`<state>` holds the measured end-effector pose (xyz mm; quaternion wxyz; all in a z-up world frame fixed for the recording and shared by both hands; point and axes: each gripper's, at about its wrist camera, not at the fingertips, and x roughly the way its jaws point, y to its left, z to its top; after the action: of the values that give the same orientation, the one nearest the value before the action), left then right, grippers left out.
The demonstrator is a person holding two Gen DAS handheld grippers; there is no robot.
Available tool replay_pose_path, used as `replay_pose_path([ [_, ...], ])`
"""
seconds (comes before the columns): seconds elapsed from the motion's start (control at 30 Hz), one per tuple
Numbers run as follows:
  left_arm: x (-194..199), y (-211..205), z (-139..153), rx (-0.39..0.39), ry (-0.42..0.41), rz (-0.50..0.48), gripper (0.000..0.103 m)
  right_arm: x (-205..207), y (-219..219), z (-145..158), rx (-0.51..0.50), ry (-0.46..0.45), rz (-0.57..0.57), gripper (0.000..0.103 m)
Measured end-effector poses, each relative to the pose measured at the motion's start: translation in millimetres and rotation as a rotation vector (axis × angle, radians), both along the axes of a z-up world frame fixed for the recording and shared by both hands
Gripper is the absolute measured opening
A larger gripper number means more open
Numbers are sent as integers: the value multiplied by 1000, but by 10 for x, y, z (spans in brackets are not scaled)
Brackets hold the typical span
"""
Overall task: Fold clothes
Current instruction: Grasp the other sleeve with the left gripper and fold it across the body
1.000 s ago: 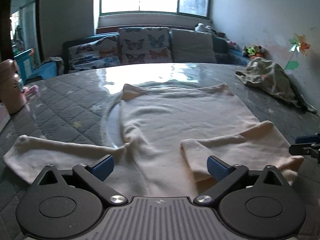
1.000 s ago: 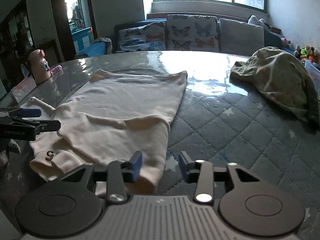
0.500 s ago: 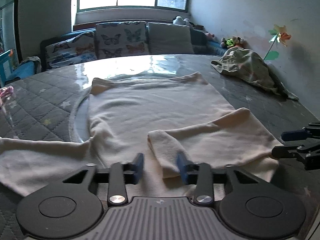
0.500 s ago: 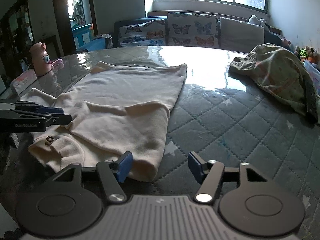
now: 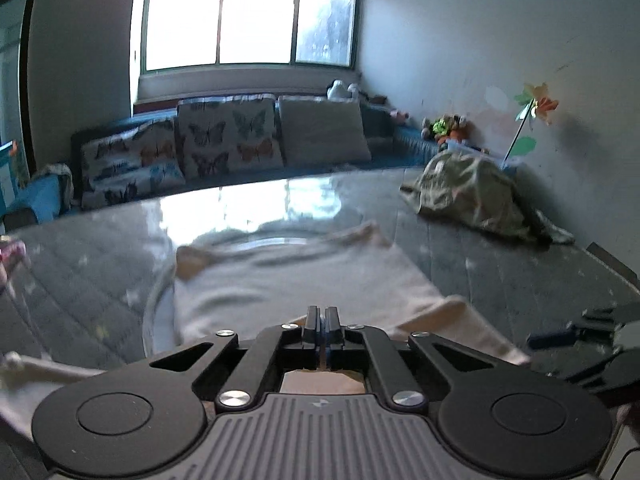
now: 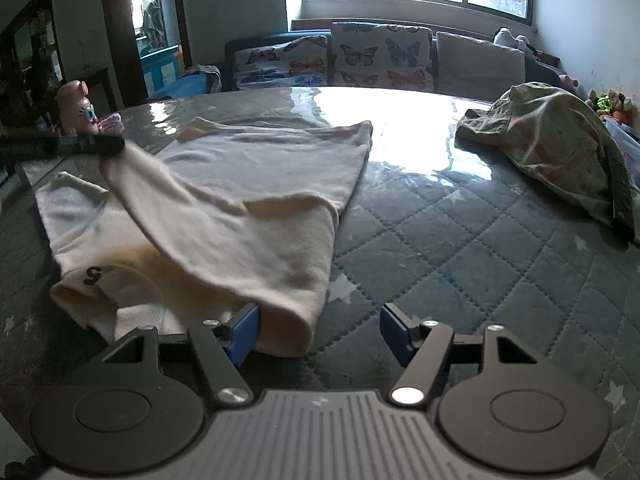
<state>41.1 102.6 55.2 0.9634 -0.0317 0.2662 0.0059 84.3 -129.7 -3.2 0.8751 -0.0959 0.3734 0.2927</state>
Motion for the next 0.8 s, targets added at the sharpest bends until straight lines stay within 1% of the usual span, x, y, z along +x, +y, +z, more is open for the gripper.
replay_pose_path([
  [0.13, -32, 40, 107, 5, -33, 9, 2, -6, -37, -30, -26, -3, -14, 69],
  [0.2, -48, 82, 103, 0, -27, 14, 2, -4, -71, -42, -31, -3, -24, 69],
  [0.27, -50, 114, 51, -7, 2, 15, 2, -3, -101, -48, -33, 0, -32, 70],
  [0.33, -66, 133, -43, 4, 37, 19, 2, -2, -127, -52, -37, 1, -37, 70],
  [0.5, -85, 207, -310, 20, 132, 45, 4, -50, -173, 14, -41, 11, -15, 70],
  [0.63, -179, 235, -397, 40, 152, 39, 5, -88, -210, 68, -45, 19, 3, 70],
  [0.73, -211, 275, -377, 38, 143, 54, 5, -37, -143, 103, -19, 15, 13, 63],
  [0.8, -209, 277, -342, 22, 126, 55, 5, 24, -64, 109, 0, 12, 20, 54],
])
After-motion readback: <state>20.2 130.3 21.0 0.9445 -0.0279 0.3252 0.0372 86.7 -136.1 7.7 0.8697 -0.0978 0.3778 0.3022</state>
